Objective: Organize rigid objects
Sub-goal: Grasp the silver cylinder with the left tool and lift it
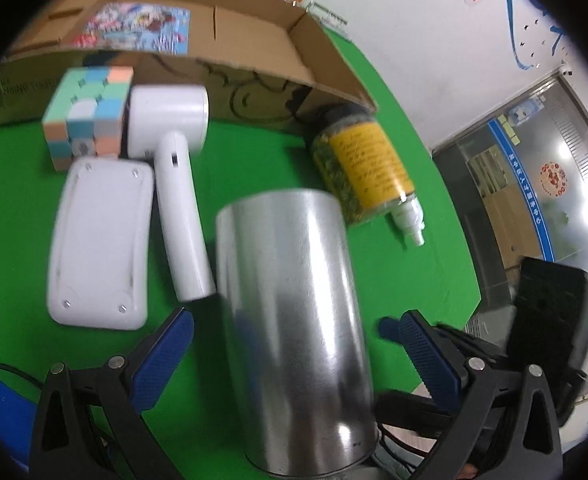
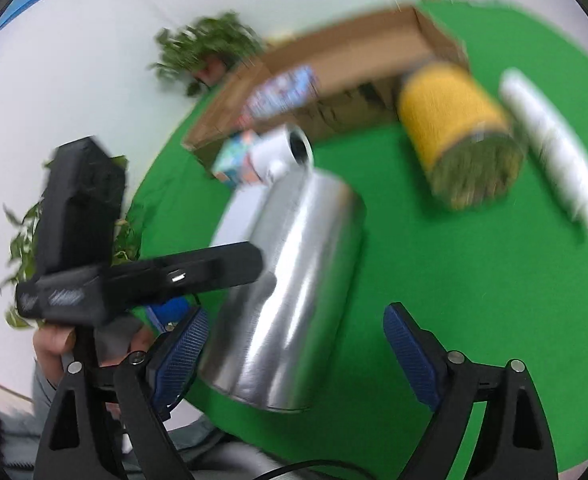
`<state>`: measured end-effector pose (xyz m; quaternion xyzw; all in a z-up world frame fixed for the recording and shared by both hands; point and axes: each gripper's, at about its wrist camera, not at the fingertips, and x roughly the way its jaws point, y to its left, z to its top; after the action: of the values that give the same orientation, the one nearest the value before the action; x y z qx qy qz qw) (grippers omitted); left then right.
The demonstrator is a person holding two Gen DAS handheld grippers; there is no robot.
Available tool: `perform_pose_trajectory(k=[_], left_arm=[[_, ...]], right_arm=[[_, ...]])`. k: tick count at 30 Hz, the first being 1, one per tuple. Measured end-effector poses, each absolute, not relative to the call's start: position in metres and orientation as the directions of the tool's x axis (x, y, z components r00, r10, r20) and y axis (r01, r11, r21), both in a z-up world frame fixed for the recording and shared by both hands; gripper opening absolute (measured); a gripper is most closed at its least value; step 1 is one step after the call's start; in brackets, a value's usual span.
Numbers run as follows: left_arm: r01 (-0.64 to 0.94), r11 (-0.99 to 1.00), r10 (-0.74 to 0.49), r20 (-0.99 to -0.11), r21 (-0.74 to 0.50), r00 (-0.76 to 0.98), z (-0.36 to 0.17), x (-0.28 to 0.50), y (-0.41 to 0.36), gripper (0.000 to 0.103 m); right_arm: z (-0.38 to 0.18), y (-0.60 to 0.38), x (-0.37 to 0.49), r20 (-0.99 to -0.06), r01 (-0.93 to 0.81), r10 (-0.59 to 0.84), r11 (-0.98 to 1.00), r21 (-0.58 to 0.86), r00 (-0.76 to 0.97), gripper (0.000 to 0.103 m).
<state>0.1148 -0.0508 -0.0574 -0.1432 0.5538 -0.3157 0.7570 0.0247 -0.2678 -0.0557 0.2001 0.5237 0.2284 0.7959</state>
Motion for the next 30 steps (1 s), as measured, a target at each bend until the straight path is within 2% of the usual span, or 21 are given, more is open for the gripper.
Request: perform_pose_trajectory(k=[2, 4, 7, 9, 14, 19, 30], left_arm=[[0.325, 0.756, -0.635, -0.757, -0.568, 0.153, -0.064, 0.115, -0.055, 0.101], [0.327, 0.757, -0.626, -0.771, -0.566, 0.113, -0.071, 0.114, -0.060, 0.092], [0.270, 0.761, -0.627, -0.776, -0.590, 0.069, -0.084, 0.114, -0.062, 0.086], [0.258, 0.761, -0.624, -0.780, -0.595, 0.043, -0.090, 0.114, -0.062, 0.085], [0.275, 0.760, -0.624, -0.780, -0.589, 0.054, -0.088, 0.106, -0.060, 0.084], [0.350, 0.773, -0.603, -0.784, -0.529, 0.148, -0.062, 0.096, -0.063, 0.084], [0.455, 0.781, -0.594, -0.735, -0.428, 0.328, 0.014, 0.102, -0.069, 0.084]], right_arm=[[-0.061, -0.262, 0.028, -0.729, -0.159, 0.610, 0.790, 0.593, 0.310, 0.083], [-0.062, -0.255, 0.031, -0.733, -0.182, 0.615, 0.787, 0.589, 0.291, 0.083], [-0.069, -0.244, 0.032, -0.738, -0.190, 0.625, 0.781, 0.595, 0.255, 0.087], [-0.071, -0.236, 0.031, -0.753, -0.203, 0.613, 0.790, 0.579, 0.239, 0.091], [-0.068, -0.235, 0.030, -0.759, -0.218, 0.603, 0.797, 0.563, 0.245, 0.092], [-0.045, -0.240, 0.020, -0.756, -0.292, 0.579, 0.813, 0.504, 0.305, 0.088], [0.034, -0.246, 0.020, -0.673, -0.471, 0.567, 0.810, 0.350, 0.474, 0.087]])
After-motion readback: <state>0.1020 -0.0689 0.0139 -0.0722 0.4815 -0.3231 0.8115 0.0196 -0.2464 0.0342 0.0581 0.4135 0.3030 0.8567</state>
